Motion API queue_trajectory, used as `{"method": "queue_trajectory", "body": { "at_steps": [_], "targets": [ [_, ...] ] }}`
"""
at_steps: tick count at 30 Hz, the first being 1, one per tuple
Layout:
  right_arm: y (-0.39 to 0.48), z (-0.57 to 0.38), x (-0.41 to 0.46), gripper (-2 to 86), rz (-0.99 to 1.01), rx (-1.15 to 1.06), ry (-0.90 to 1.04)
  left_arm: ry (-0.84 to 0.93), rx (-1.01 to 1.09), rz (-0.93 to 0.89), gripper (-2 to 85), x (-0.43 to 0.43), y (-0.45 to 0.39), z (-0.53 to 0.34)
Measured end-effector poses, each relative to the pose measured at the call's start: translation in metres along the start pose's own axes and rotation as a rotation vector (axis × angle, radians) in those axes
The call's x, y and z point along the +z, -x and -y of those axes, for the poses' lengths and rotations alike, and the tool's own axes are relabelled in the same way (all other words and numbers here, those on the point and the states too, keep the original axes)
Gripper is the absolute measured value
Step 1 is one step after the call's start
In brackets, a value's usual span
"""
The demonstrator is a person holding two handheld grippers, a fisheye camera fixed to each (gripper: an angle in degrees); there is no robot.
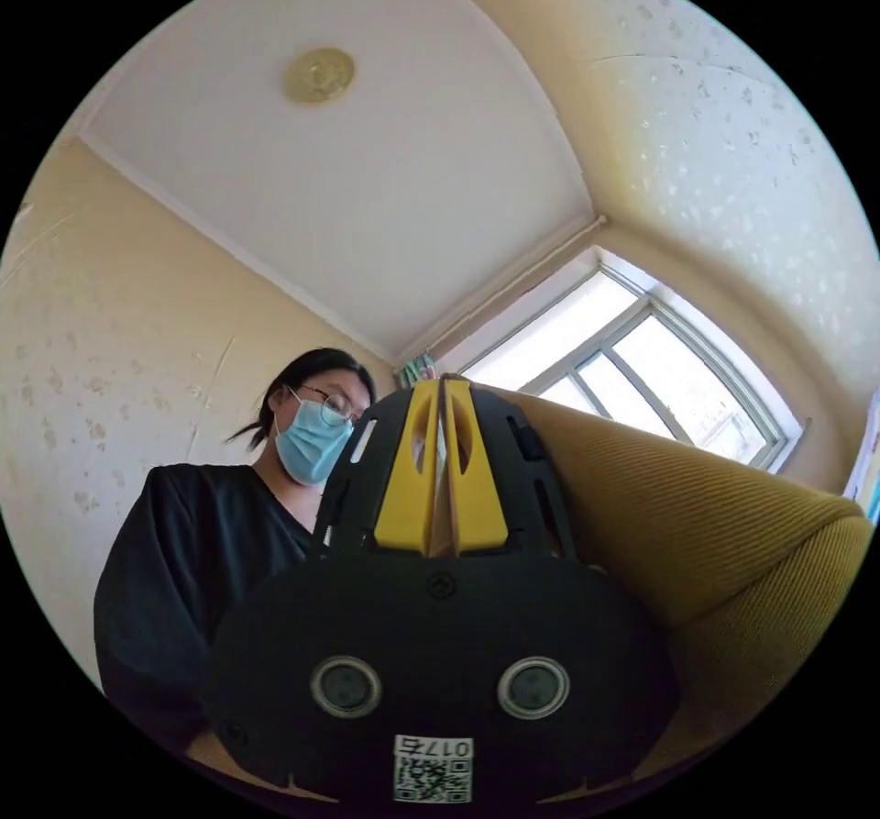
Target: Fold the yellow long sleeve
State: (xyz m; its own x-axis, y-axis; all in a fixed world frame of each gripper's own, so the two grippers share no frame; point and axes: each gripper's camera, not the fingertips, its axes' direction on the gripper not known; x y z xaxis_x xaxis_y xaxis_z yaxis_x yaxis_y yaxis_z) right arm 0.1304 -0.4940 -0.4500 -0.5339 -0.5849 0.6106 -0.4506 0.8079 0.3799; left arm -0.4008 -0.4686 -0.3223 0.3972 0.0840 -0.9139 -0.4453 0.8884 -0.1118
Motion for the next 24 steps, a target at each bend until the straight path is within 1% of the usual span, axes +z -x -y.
{"method": "queue_trajectory", "body": {
  "at_steps": [1,3,5,6,7,8,9,10,11,12,13,15,17,19,21,23,24],
  "targets": [
    [0.001,0.006,0.007,0.4,0.002,-0.015,0.004,0.014,-0.006,-0.007,19.7,0.006,0.001,0.001],
    [-0.002,0.022,0.031,0.4,0.068,-0.028,0.01,-0.018,0.01,-0.103,18.4,0.01,0.001,0.005],
    [-0.001,0.028,0.043,0.4,0.107,-0.058,0.003,-0.124,0.028,-0.208,10.4,-0.002,0.004,0.014],
    [0.002,0.033,0.046,0.4,0.089,-0.095,-0.002,-0.153,0.035,-0.227,9.0,-0.009,0.003,0.016],
    [0.004,0.035,0.046,0.5,0.062,-0.116,-0.003,-0.224,0.078,-0.242,6.2,-0.028,-0.001,0.017],
    [0.009,0.042,0.041,0.5,-0.018,-0.15,0.0,-0.291,0.143,-0.236,5.5,-0.05,-0.009,0.016],
    [0.01,0.05,0.031,0.6,-0.12,-0.151,0.01,-0.316,0.182,-0.23,5.2,-0.061,-0.014,0.016],
    [0.01,0.054,0.025,0.6,-0.178,-0.14,0.021,-0.36,0.264,-0.244,5.0,-0.083,-0.025,0.015],
    [0.01,0.06,0.013,0.7,-0.311,-0.14,0.055,-0.409,0.338,-0.298,4.9,-0.105,-0.034,0.014],
    [0.009,0.063,0.001,0.8,-0.474,-0.149,0.108,-0.43,0.363,-0.328,4.8,-0.114,-0.038,0.015],
    [0.006,0.064,-0.003,0.8,-0.56,-0.148,0.144,-0.468,0.391,-0.373,4.7,-0.13,-0.042,0.017],
    [-0.013,0.059,-0.015,1.1,-0.91,-0.073,0.293,-0.511,0.42,-0.403,4.6,-0.146,-0.047,0.026],
    [-0.03,0.044,-0.017,1.4,-1.087,-0.01,0.385,-0.507,0.456,-0.456,4.4,-0.151,-0.057,0.042],
    [-0.036,0.023,-0.019,1.9,-1.089,-0.04,0.37,-0.476,0.469,-0.443,4.3,-0.142,-0.071,0.054],
    [-0.031,-0.003,-0.029,3.5,-1.015,-0.092,0.206,-0.456,0.471,-0.344,4.3,-0.128,-0.086,0.064],
    [-0.037,-0.02,-0.028,6.1,-0.96,-0.05,0.159,-0.416,0.464,-0.243,4.2,-0.108,-0.102,0.077],
    [-0.045,-0.031,-0.021,8.9,-0.935,-0.01,0.178,-0.407,0.463,-0.214,4.2,-0.103,-0.105,0.08]
  ]
}}
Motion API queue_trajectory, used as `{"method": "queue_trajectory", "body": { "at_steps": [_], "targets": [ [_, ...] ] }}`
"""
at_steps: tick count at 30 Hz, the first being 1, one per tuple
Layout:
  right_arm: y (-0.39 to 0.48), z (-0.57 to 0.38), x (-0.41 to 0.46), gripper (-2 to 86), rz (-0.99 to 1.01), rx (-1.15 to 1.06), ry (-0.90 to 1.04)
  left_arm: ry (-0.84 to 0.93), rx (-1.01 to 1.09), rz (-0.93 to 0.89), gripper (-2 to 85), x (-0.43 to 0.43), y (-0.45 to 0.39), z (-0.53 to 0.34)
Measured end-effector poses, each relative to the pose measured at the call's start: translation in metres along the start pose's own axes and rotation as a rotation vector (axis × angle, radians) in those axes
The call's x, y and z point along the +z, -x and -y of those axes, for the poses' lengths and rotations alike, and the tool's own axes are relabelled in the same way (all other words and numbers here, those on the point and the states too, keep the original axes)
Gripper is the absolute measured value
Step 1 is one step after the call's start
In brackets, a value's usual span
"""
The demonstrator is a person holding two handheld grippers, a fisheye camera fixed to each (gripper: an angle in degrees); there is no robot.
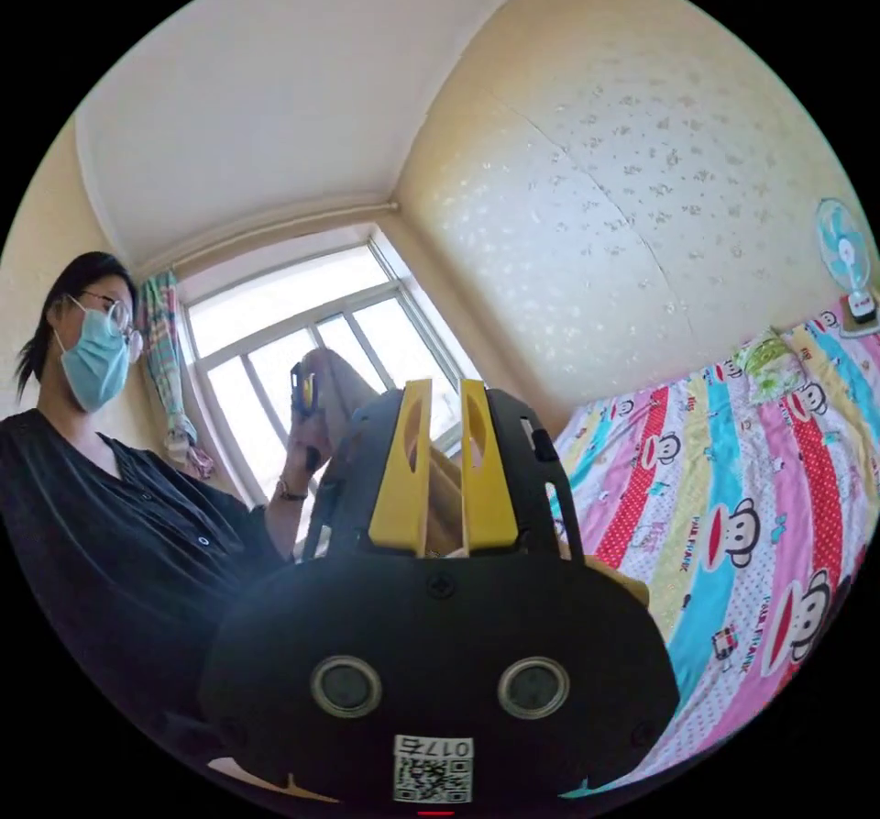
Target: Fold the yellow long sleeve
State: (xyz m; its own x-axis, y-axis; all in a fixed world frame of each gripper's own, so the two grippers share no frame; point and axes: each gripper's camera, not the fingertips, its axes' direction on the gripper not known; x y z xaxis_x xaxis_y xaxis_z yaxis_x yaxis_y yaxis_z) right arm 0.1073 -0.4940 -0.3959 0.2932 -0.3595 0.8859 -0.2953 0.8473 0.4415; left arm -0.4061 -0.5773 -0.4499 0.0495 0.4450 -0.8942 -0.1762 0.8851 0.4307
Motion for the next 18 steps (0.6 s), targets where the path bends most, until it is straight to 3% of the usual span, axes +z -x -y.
{"method": "queue_trajectory", "body": {
  "at_steps": [2,5,7,9,12,15,18],
  "targets": [
    [0.007,-0.015,0.026,16.7,0.036,0.018,0.057,0.006,0.04,0.062,4.2,0.017,-0.01,0.005],
    [0.032,-0.043,0.073,21.6,0.038,-0.064,0.086,-0.068,0.063,0.109,4.2,0.024,-0.024,0.018],
    [0.049,-0.055,0.103,23.0,-0.052,-0.169,0.106,-0.119,0.086,0.109,4.2,0.025,-0.033,0.028],
    [0.062,-0.063,0.149,24.0,-0.286,-0.323,0.157,-0.161,0.101,0.062,4.2,0.026,-0.042,0.039],
    [0.052,-0.049,0.197,22.2,-0.505,-0.404,0.256,-0.205,0.122,-0.043,4.3,0.029,-0.051,0.054],
    [0.03,-0.004,0.203,12.8,-0.41,-0.283,0.293,-0.264,0.106,-0.025,4.3,0.025,-0.053,0.056],
    [0.013,0.036,0.195,7.9,-0.452,-0.257,0.265,-0.325,0.066,0.031,4.5,0.019,-0.041,0.052]
  ]
}}
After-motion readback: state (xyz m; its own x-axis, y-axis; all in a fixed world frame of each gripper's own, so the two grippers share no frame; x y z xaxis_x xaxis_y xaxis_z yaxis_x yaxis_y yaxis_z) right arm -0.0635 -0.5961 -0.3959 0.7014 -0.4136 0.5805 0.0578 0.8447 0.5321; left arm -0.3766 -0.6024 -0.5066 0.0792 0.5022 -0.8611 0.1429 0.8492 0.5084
